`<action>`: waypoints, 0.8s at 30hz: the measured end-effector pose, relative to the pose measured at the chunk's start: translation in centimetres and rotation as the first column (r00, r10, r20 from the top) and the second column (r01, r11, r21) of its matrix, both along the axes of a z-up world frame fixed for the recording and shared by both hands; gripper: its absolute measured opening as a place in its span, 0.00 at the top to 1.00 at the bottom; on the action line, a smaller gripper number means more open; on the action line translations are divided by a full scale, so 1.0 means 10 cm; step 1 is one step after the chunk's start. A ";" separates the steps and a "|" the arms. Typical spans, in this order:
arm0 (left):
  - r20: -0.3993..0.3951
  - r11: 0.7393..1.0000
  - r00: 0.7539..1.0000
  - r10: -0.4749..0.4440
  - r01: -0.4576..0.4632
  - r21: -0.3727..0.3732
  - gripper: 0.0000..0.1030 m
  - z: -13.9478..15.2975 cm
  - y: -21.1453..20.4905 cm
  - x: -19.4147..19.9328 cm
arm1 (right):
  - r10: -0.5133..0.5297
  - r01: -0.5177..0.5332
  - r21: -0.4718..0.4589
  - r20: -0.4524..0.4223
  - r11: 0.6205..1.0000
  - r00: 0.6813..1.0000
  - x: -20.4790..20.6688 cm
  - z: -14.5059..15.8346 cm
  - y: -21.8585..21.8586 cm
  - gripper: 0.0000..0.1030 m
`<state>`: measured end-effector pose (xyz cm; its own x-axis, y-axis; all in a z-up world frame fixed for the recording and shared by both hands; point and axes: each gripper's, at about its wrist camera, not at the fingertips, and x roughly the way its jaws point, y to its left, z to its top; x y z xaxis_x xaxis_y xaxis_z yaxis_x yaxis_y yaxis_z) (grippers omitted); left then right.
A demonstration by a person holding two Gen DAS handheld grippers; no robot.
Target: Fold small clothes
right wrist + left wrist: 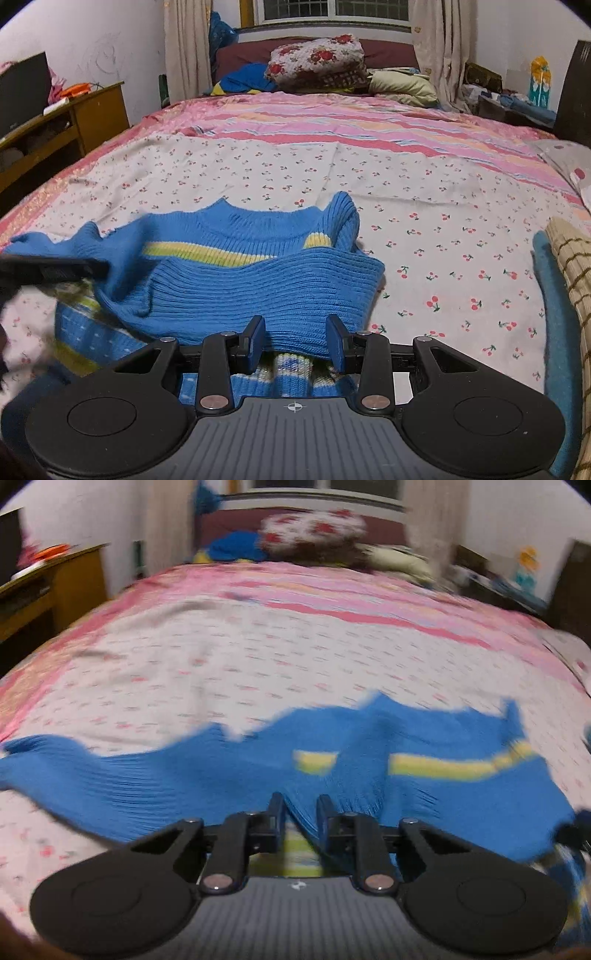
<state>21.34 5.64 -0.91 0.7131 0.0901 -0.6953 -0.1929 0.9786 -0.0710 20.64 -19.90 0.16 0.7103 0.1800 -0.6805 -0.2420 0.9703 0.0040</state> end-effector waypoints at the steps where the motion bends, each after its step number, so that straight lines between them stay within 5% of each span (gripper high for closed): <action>1: -0.001 0.999 0.999 0.037 -0.037 -0.009 0.73 0.01 0.10 0.00 | 0.004 -0.004 -0.007 0.000 1.000 1.000 0.01 -0.01 0.01 0.65; 4: -0.020 0.994 0.995 0.094 -0.095 -0.045 0.73 -0.01 0.31 -0.01 | 0.027 -0.027 -0.033 0.007 0.999 1.000 0.04 -0.05 0.06 0.65; 10: -0.011 0.995 0.999 0.054 -0.054 -0.079 0.71 0.01 0.33 -0.17 | 0.098 -0.093 -0.150 0.024 0.984 0.995 0.00 -0.15 0.17 0.65; 18: -0.010 0.993 1.000 -0.012 0.010 -0.114 0.61 0.06 0.21 -0.10 | -0.036 0.036 -0.003 -0.007 0.999 0.999 0.24 -0.06 -0.03 0.64; 24: -0.019 0.993 1.000 -0.013 0.011 -0.116 0.57 0.02 0.21 -0.08 | -0.138 0.143 0.157 -0.039 0.977 0.990 0.32 -0.03 -0.34 0.61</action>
